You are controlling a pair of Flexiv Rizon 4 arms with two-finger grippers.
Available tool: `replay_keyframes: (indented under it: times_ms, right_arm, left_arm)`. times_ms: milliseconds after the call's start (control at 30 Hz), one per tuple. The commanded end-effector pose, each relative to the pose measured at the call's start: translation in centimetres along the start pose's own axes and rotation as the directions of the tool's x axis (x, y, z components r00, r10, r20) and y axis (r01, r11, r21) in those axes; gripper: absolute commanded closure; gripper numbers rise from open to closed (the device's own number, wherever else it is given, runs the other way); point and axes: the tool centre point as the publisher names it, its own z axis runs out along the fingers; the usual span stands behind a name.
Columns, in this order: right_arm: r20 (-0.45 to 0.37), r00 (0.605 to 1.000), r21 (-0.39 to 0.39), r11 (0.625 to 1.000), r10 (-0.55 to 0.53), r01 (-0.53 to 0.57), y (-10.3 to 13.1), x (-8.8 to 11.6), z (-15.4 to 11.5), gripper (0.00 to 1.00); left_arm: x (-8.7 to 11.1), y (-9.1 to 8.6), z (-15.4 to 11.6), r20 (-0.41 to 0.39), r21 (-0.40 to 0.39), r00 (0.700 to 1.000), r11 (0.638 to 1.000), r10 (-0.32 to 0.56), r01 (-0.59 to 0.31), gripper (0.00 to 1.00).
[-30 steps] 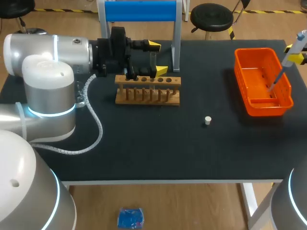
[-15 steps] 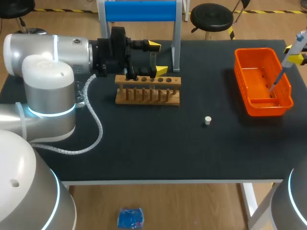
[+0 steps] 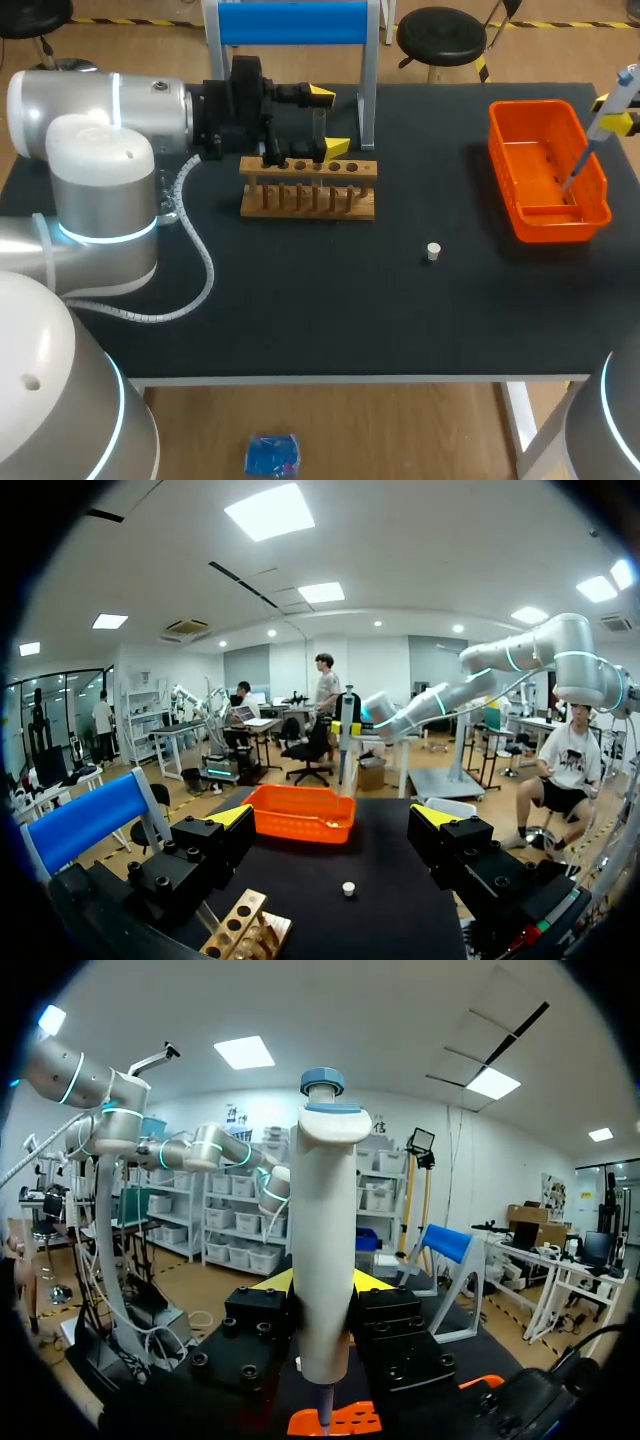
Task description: Invert the test tube, pick up the pipette, mount the tip to pipette, aspirate from beaker and dispense into the tube, eject the tip, return the pipette, and cap with the stopper.
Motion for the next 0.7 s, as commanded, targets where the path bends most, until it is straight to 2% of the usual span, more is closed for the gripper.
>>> replay_keyframes:
  times_ms: [33, 667, 700]
  right_arm:
    - [0.000, 1.000, 0.007, 1.000, 0.001, -0.001, 0.10, 0.02, -0.02, 1.00]
    - [0.006, 1.000, 0.020, 1.000, 0.014, -0.014, -0.02, -0.08, 0.10, 1.00]
    - [0.006, 1.000, 0.020, 1.000, 0.014, -0.014, -0.02, -0.08, 0.10, 1.00]
  left_arm:
    - [-0.09, -0.05, -0.07, -0.004, -0.002, 1.000, 1.000, -0.001, 0.001, 0.00]
    - [-0.09, -0.05, -0.07, -0.004, -0.002, 1.000, 1.000, -0.001, 0.001, 0.00]
    - [-0.24, -0.58, 0.27, -0.002, -0.005, 1.000, 1.000, -0.001, 0.001, 0.00]
